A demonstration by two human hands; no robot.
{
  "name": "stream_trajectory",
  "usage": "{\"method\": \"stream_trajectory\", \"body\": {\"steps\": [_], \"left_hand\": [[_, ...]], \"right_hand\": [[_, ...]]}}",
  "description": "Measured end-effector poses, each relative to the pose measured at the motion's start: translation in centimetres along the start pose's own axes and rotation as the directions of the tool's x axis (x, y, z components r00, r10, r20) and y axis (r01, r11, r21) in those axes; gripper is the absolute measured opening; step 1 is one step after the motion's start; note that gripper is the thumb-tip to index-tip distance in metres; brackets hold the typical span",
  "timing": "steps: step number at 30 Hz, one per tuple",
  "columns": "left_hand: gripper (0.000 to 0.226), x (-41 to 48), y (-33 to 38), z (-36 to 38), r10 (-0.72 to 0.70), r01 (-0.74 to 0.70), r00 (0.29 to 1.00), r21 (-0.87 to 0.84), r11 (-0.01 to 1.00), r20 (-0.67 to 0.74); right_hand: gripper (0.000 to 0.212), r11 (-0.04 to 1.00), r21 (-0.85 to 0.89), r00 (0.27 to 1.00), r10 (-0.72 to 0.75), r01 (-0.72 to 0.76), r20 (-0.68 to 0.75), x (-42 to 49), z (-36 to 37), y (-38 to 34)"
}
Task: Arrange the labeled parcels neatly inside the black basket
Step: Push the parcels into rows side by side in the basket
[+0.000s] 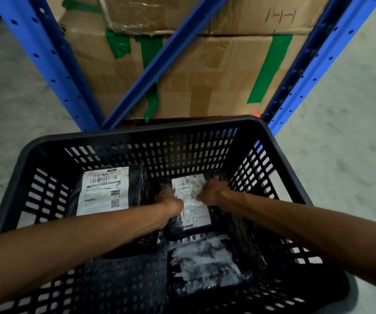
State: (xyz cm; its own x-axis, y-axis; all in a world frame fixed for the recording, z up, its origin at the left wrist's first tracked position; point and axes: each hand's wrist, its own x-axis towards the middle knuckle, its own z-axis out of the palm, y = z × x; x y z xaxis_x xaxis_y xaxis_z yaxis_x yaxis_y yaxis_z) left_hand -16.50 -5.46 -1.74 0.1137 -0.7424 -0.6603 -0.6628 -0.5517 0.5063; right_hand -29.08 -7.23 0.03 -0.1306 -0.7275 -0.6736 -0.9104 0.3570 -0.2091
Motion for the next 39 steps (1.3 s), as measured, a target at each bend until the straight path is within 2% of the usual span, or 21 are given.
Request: {"method": "stream_trajectory", "body": {"steps": [3, 5, 6, 8, 9, 11, 13, 16, 17, 19, 23, 25, 27, 28, 30, 32, 33, 34, 36, 38, 39], "left_hand": [[0.074, -2.9, -0.5, -0.3, 0.144, -0.144, 0.99, 0.071, 0.987, 0.001], [0.065, -5.7, -1.9, -0.5, 0.29, -0.295, 0.955, 0.115, 0.949, 0.058], [0.067, -7.1, -3.0, -0.5, 0.362, -0.381, 0.921, 0.141, 0.914, 0.144], [0.073, -9.4, -5.7, -0.7, 0.456, -0.572, 0.79, 0.222, 0.79, 0.41], [0.078, -10.3, -6.9, -0.8, 0.445, -0.64, 0.716, 0.253, 0.725, 0.537], [0.096, -11.0, -9.0, -0.9, 0.286, -0.648, 0.658, 0.331, 0.686, 0.696], [0.1, -10.9, -9.8, -0.9, 0.24, -0.658, 0.659, 0.392, 0.642, 0.713], [0.094, -10.7, -9.8, -1.0, 0.401, -0.761, 0.642, 0.48, 0.436, 0.653], [0.09, -10.8, -9.9, -1.1, 0.439, -0.775, 0.63, 0.486, 0.404, 0.64], [0.082, -10.8, -10.5, -1.0, 0.464, -0.766, 0.64, 0.463, 0.446, 0.613], [0.053, -10.4, -10.2, -2.0, 0.508, -0.671, 0.728, 0.329, 0.664, 0.46], [0.049, -10.0, -9.1, -2.8, 0.464, -0.582, 0.78, 0.217, 0.783, 0.419], [0.053, -10.0, -7.9, -3.4, 0.376, -0.468, 0.829, 0.146, 0.871, 0.413], [0.056, -10.0, -7.4, -3.5, 0.346, -0.418, 0.85, 0.108, 0.902, 0.397], [0.064, -10.4, -6.7, -3.8, 0.333, -0.353, 0.884, 0.002, 0.936, 0.327], [0.062, -10.9, -6.3, -4.4, 0.292, -0.244, 0.927, -0.211, 0.946, 0.236], [0.058, -11.1, -6.2, -4.9, 0.253, -0.17, 0.944, -0.348, 0.922, 0.21], [0.056, -11.2, -6.1, -5.4, 0.226, -0.107, 0.952, -0.471, 0.876, 0.204], [0.053, -11.4, -5.7, -6.2, 0.235, -0.074, 0.952, -0.601, 0.796, 0.194], [0.047, -11.4, -4.6, -6.0, 0.246, -0.106, 0.958, -0.621, 0.776, 0.144], [0.044, -11.1, -3.8, -5.6, 0.224, -0.122, 0.969, -0.597, 0.793, 0.099]], "right_hand": [[0.086, 0.965, -0.215, 0.987, -0.156, 0.148, -0.024, -3.2, -0.7, 0.3], [0.068, 0.913, -0.277, 0.952, -0.306, 0.3, 0.022, -6.0, -1.6, 1.3], [0.058, 0.869, -0.311, 0.922, -0.379, 0.386, 0.085, -7.6, -1.9, 1.9], [0.046, 0.784, -0.321, 0.844, -0.459, 0.532, 0.276, -10.3, -2.1, 3.2], [0.043, 0.749, -0.324, 0.804, -0.458, 0.578, 0.379, -11.5, -1.7, 3.9], [0.052, 0.68, -0.363, 0.745, -0.421, 0.637, 0.518, -12.9, -0.5, 5.1], [0.068, 0.637, -0.405, 0.732, -0.407, 0.656, 0.547, -13.2, 0.6, 6.0], [0.072, 0.593, -0.431, 0.727, -0.468, 0.68, 0.503, -13.0, 1.2, 6.8], [0.074, 0.574, -0.447, 0.724, -0.475, 0.686, 0.5, -13.0, 1.3, 7.0], [0.079, 0.583, -0.447, 0.731, -0.479, 0.679, 0.486, -12.8, 1.3, 7.5], [0.093, 0.634, -0.41, 0.755, -0.539, 0.656, 0.374, -12.3, 1.2, 8.2], [0.096, 0.626, -0.499, 0.79, -0.563, 0.599, 0.241, -11.8, 1.4, 8.2], [0.086, 0.637, -0.529, 0.798, -0.587, 0.561, 0.139, -11.1, 1.5, 8.0], [0.08, 0.666, -0.486, 0.799, -0.589, 0.565, 0.121, -10.7, 1.0, 7.7], [0.075, 0.765, -0.283, 0.813, -0.566, 0.579, 0.136, -10.0, -1.0, 7.3], [0.073, 0.843, 0.06, 0.832, -0.538, 0.535, 0.136, -9.6, -3.7, 7.5], [0.073, 0.838, 0.247, 0.848, -0.521, 0.486, 0.101, -9.6, -4.8, 7.7], [0.072, 0.804, 0.413, 0.872, -0.488, 0.427, 0.049, -9.5, -5.6, 7.9], [0.059, 0.663, 0.7, 0.926, -0.377, 0.266, 0.004, -9.1, -6.3, 7.8], [0.039, 0.504, 0.858, 0.97, -0.242, 0.097, 0.033, -8.4, -6.2, 6.9], [0.035, 0.479, 0.876, 0.983, -0.179, 0.051, 0.04, -8.0, -5.9, 6.2]]}}
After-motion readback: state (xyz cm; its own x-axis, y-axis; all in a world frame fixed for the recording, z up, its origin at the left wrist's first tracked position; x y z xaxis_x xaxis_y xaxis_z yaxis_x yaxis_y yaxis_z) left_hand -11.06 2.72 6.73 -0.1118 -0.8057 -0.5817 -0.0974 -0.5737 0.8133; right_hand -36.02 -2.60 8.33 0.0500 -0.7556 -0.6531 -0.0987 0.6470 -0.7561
